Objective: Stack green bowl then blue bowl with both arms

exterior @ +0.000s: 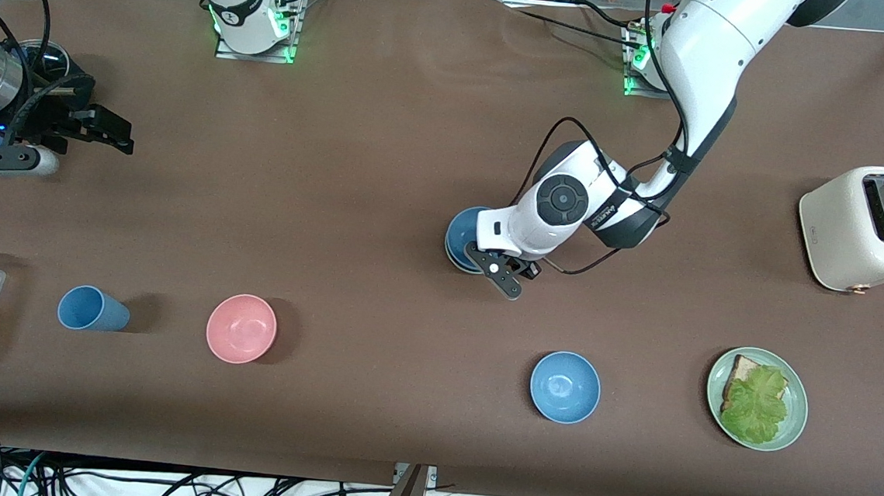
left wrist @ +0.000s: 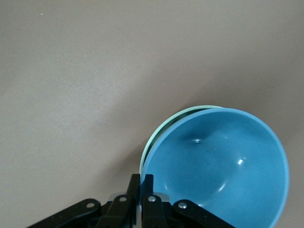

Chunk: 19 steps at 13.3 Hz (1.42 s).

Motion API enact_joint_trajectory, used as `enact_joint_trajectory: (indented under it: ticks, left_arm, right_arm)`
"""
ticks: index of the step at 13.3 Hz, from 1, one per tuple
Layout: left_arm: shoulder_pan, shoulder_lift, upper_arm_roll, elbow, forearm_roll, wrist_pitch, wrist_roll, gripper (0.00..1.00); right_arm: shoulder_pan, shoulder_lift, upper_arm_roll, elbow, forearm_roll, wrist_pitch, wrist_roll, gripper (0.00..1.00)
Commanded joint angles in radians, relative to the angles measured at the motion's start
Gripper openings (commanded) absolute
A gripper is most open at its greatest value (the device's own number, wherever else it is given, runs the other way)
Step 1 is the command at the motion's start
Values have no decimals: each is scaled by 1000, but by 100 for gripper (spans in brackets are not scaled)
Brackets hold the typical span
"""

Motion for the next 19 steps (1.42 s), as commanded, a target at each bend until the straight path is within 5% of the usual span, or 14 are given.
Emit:
enact_joint_trajectory:
  ticks: [1,3,4,5,8,16,19]
  left_arm:
    - [-5,4,-2,9,8,0,8,10]
    - [-8,5,-2,9,11,6,8,17]
    - [-8,10,-2,14,14,7,9,45]
    - [-5,7,0,15,14,7,14,99]
    - [17,-50,0,18,13,-38,8,100]
    - [202,-401,8,37,2,-465,5,100]
    - [279,-427,11,163,17,-618,9,100]
  right_arm:
    - [9,-29,-8,-24,-7,9,-4,100]
    - [8,-29,-8,-24,-7,9,-4,100]
    - [8,-29,-8,-24,-7,9,-4,100]
    - [8,-29,-8,-24,-7,9,-4,100]
    - [8,-29,-8,-24,-7,9,-4,100]
    - [8,-29,-8,-24,-7,9,-4,100]
    - [8,-29,-8,-24,-7,9,-4,100]
